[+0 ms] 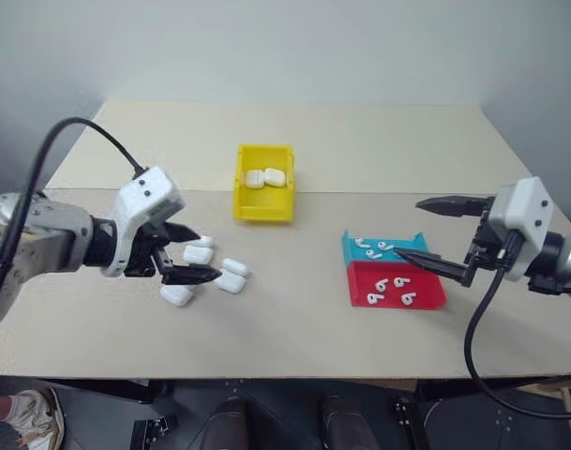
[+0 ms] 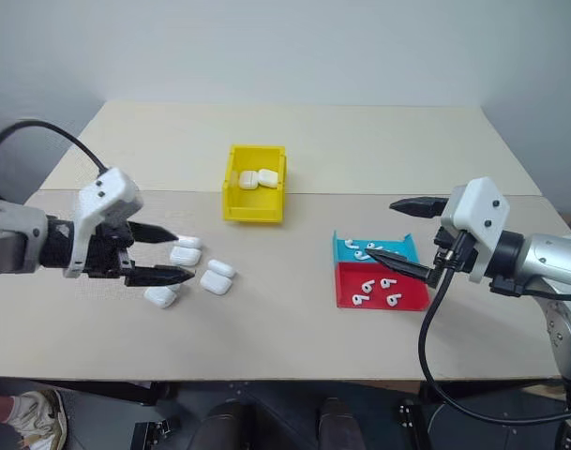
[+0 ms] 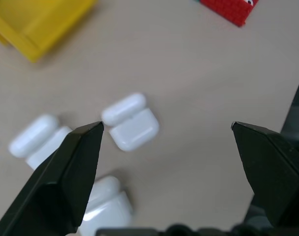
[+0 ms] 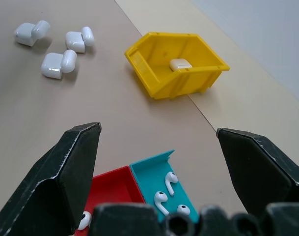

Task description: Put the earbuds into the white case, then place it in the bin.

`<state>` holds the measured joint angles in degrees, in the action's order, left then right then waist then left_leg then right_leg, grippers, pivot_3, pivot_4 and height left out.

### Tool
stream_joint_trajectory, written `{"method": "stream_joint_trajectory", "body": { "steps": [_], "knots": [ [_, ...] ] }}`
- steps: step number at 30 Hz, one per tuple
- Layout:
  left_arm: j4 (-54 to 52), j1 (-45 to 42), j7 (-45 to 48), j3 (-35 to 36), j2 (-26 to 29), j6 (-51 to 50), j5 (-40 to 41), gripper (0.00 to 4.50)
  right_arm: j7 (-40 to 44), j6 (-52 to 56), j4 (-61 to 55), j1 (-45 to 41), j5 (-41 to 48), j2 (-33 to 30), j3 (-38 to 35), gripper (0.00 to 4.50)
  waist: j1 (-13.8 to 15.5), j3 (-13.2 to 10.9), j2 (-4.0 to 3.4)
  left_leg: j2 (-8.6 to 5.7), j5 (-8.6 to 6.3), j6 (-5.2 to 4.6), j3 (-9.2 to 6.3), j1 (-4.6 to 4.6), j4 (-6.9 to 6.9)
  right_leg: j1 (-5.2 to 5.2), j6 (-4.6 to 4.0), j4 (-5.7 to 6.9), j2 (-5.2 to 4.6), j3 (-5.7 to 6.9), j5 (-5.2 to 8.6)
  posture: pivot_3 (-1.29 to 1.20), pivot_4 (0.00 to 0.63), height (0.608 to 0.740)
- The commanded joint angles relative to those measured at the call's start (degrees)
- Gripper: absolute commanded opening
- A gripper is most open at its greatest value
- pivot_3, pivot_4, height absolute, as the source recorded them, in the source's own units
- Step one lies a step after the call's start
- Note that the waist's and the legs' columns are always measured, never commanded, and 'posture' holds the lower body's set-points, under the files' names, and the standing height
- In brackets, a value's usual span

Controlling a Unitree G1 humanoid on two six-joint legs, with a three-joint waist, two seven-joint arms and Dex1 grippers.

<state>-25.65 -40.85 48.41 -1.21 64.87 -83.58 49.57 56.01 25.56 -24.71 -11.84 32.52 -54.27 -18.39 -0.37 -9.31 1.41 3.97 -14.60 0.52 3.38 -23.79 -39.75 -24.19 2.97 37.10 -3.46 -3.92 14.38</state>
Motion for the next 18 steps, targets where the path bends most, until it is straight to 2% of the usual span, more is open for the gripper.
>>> {"method": "stream_joint_trajectory", "body": {
  "steps": [1, 6, 11, 16, 18],
  "knots": [
    [1.2, -3.6, -5.0, -3.6, -0.8, -8.8, -0.1, 4.5, -1.3, -0.1, -3.0, 0.9, 0.7, 0.5, -1.7, 4.44, 0.0, 0.0, 0.02, 0.0, 0.0, 0.0, 0.0, 0.01, -0.02, 0.0, 0.0, 0.01, 0.0, 0.0, 0.0, 0.0, 0.15, 0.74],
    [3.3, -8.7, -4.8, -10.1, 4.7, -8.9, 0.7, 4.5, -2.7, 0.0, -4.6, 2.7, 1.1, 1.4, -2.3, 4.44, -0.3, -0.1, 0.15, 0.01, 0.0, 0.01, -0.01, 0.0, -0.01, -0.03, -0.01, 0.03, 0.01, -0.01, -0.01, 0.0, 0.15, 0.74],
    [5.4, -14.9, -8.4, -22.9, 10.2, -8.9, 0.3, 4.5, -4.4, -0.5, -5.6, 3.8, 1.0, 3.1, -1.7, 4.44, -0.2, -0.1, 0.15, -0.01, 0.0, 0.01, 0.02, 0.03, -0.01, 0.0, -0.01, 0.02, -0.02, -0.03, 0.01, 0.0, 0.15, 0.74],
    [6.9, -16.5, -13.0, -28.0, 11.1, -8.9, 2.2, 4.5, -5.3, -0.5, -6.5, 4.1, 0.8, 4.3, -0.8, 4.44, -0.1, -0.1, 0.15, -0.01, 0.0, 0.01, 0.0, 0.01, -0.03, 0.0, -0.01, 0.04, -0.01, -0.02, 0.0, 0.0, 0.15, 0.74],
    [7.8, -16.7, -13.8, -28.5, 9.7, -8.9, 3.5, 4.5, -5.7, -0.5, -6.8, 4.2, 0.9, 4.8, -0.6, 4.44, 0.1, -0.1, 0.15, -0.01, 0.0, 0.01, 0.0, 0.0, -0.03, -0.01, -0.02, 0.03, -0.01, -0.02, 0.0, 0.0, 0.15, 0.74]
  ]
}}
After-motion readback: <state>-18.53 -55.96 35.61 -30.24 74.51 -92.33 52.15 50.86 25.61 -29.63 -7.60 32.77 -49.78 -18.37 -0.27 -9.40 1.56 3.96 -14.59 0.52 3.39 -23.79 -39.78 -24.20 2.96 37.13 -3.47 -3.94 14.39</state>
